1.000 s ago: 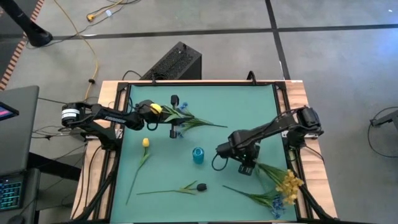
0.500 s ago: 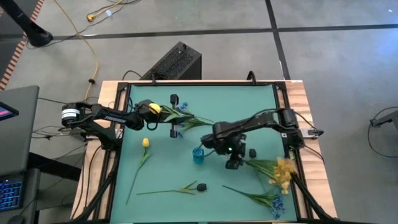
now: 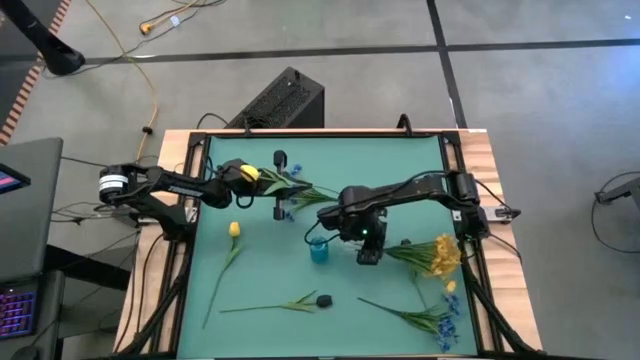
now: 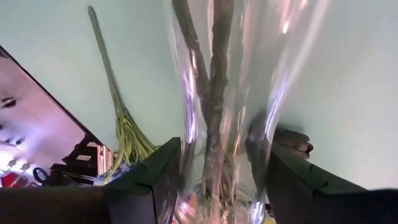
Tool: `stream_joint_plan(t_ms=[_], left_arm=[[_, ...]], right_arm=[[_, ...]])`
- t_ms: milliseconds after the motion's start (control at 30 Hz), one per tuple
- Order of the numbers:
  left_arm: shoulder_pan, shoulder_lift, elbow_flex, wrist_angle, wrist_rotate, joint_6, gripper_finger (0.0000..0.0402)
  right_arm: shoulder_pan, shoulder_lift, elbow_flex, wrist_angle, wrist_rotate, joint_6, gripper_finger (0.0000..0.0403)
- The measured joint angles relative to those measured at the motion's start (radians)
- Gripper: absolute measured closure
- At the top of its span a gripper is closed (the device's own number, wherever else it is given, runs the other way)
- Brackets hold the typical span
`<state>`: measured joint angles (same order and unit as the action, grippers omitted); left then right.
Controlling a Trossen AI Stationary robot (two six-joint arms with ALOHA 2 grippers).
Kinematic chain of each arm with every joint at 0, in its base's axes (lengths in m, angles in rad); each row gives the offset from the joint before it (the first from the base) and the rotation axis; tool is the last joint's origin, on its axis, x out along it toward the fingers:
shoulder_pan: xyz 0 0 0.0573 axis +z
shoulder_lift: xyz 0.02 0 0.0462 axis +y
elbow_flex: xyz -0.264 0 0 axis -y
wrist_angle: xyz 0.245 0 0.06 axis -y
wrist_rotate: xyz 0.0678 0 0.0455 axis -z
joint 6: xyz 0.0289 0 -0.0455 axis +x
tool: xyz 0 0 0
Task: Sort flowers into vase by color
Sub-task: Put the top yellow tulip into the transparent vase
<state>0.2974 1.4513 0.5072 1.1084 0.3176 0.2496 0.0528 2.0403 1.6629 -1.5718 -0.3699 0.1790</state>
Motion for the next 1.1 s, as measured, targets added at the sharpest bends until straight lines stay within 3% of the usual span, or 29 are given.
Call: stream_joint_plan(t_ms=[367,567,833,1100], left_arm=[[0.000,0.000,0.000,0.000,0.000,-0.018,0.0401],[0.000,0.000,0.000,0.000,0.001,-0.022,0.0401],[0.000,0.000,0.000,0.000,0.043,-0.026,0.0401],[0.000,0.000,0.000,0.002,0.044,-0.026,0.0402]], right_arm=[[-0.032,-0.001,0.000,0.000,0.351,-0.155,0.0180],[-0.033,0.009,-0.006,0.044,0.367,-0.137,0.0176],[-0.057,0.009,-0.137,0.178,0.365,-0.039,0.0172],[-0.056,0.001,-0.153,0.227,0.294,0.034,0.0123]])
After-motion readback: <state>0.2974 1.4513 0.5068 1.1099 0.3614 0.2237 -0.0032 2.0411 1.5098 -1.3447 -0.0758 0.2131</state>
